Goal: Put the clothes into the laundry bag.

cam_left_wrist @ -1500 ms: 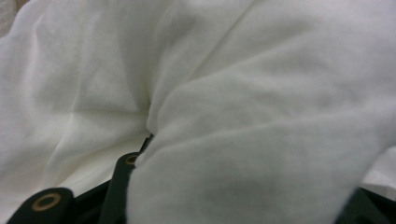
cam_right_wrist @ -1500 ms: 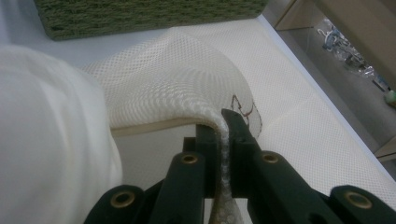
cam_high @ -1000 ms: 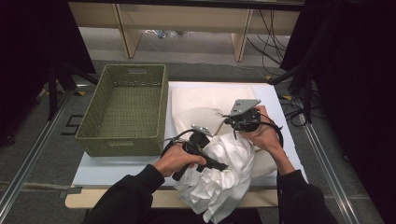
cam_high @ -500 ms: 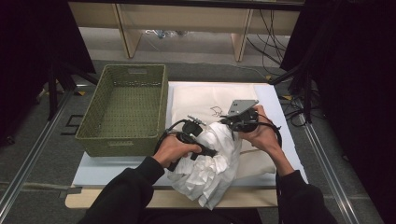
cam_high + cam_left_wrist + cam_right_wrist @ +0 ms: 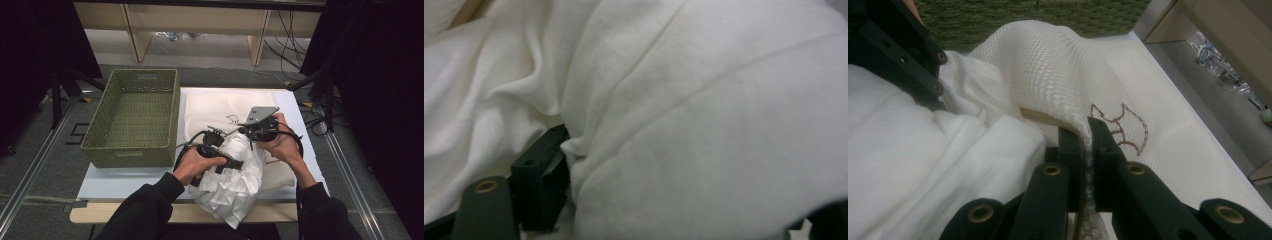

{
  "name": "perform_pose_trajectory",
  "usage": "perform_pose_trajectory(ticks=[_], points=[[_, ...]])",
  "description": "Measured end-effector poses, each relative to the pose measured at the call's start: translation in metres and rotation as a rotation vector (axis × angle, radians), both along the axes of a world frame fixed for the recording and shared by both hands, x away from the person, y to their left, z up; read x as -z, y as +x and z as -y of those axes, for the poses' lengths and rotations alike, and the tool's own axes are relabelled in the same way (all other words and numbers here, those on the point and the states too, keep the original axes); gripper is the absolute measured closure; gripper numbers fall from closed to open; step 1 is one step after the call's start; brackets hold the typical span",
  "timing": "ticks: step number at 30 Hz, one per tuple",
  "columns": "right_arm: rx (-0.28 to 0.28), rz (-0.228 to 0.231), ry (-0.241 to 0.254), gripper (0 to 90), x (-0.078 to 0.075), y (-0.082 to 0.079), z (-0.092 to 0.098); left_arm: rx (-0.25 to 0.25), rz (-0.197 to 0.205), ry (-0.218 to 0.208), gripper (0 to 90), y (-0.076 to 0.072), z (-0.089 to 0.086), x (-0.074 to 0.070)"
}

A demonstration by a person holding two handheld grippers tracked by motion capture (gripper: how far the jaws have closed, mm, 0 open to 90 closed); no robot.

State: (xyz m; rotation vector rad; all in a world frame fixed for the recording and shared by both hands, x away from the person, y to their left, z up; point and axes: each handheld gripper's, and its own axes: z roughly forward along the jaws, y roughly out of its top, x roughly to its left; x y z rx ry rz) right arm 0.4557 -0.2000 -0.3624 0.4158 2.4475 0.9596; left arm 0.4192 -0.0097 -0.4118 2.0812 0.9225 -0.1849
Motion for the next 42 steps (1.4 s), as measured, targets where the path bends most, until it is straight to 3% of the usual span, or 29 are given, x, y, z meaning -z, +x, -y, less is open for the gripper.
perform_pose_trajectory(ticks=[3, 5, 8, 10, 12, 13, 14, 15, 16, 17, 19, 20, 23, 25, 27, 29, 33, 36, 39, 42], points=[[-0.001, -0.004, 0.002, 87.2, 0.000, 0.000, 0.000, 0.010, 0.024, 0.002, 17.9, -0.006, 0.002, -0.001], [0.000, 0.000, 0.000, 87.1, 0.000, 0.000, 0.000, 0.016, 0.065, 0.015, 17.3, -0.014, 0.006, -0.006], [0.001, 0.000, 0.002, 87.1, 0.000, 0.000, 0.001, 0.065, 0.118, 0.041, 20.2, -0.018, 0.007, -0.009], [-0.002, -0.007, 0.006, 87.1, 0.000, 0.001, 0.002, 0.083, 0.112, 0.049, 20.2, -0.018, 0.009, -0.007], [0.001, -0.009, 0.006, 87.1, 0.000, 0.001, 0.002, 0.110, 0.109, 0.062, 27.0, -0.016, 0.010, -0.006], [0.002, -0.009, 0.006, 87.1, 0.000, 0.001, 0.002, 0.117, 0.120, 0.066, 36.8, -0.014, 0.010, -0.005], [0.008, -0.014, 0.009, 87.1, 0.000, 0.000, 0.002, 0.107, 0.102, 0.059, 48.2, -0.011, 0.009, -0.004], [0.011, -0.012, 0.009, 87.1, -0.001, 0.000, 0.002, 0.087, 0.080, 0.028, 54.7, -0.009, 0.009, -0.002], [0.003, -0.003, 0.005, 87.1, -0.002, 0.000, 0.003, 0.067, 0.066, 0.030, 61.1, -0.007, 0.007, -0.003], [0.002, -0.004, 0.005, 87.1, -0.002, 0.000, 0.003, 0.044, 0.058, -0.004, 64.4, -0.005, 0.007, -0.002], [0.000, -0.008, 0.011, 87.2, -0.003, -0.001, 0.003, 0.009, 0.057, -0.004, 67.4, -0.004, 0.006, -0.004], [0.001, -0.015, 0.016, 87.2, -0.003, -0.001, 0.003, -0.011, 0.075, -0.003, 68.2, -0.005, 0.007, -0.005], [0.001, 0.000, 0.010, 87.3, -0.004, -0.002, 0.002, -0.048, 0.060, -0.013, 69.4, -0.001, 0.004, -0.008], [-0.003, -0.002, 0.017, 87.4, -0.006, -0.004, 0.000, -0.086, 0.037, -0.044, 69.5, 0.002, 0.003, -0.008], [-0.004, -0.002, 0.017, 87.5, -0.008, -0.007, -0.002, -0.096, 0.054, -0.030, 69.5, 0.003, 0.005, -0.008], [-0.009, 0.000, 0.016, 87.5, -0.010, -0.009, -0.003, -0.139, 0.035, -0.059, 69.4, 0.008, 0.006, -0.005], [0.002, -0.005, 0.013, 87.6, -0.011, -0.011, -0.003, -0.223, 0.055, -0.075, 63.5, 0.017, 0.014, 0.008], [-0.003, -0.008, 0.014, 87.6, -0.010, -0.009, 0.000, -0.226, 0.028, -0.095, 51.2, 0.018, 0.021, 0.011], [0.005, -0.008, 0.017, 87.6, -0.009, -0.008, 0.002, -0.200, 0.037, -0.106, 38.1, 0.018, 0.022, 0.010], [0.000, -0.008, 0.017, 87.5, -0.010, -0.007, 0.004, -0.167, 0.017, -0.128, 23.9, 0.009, 0.018, 0.002]])
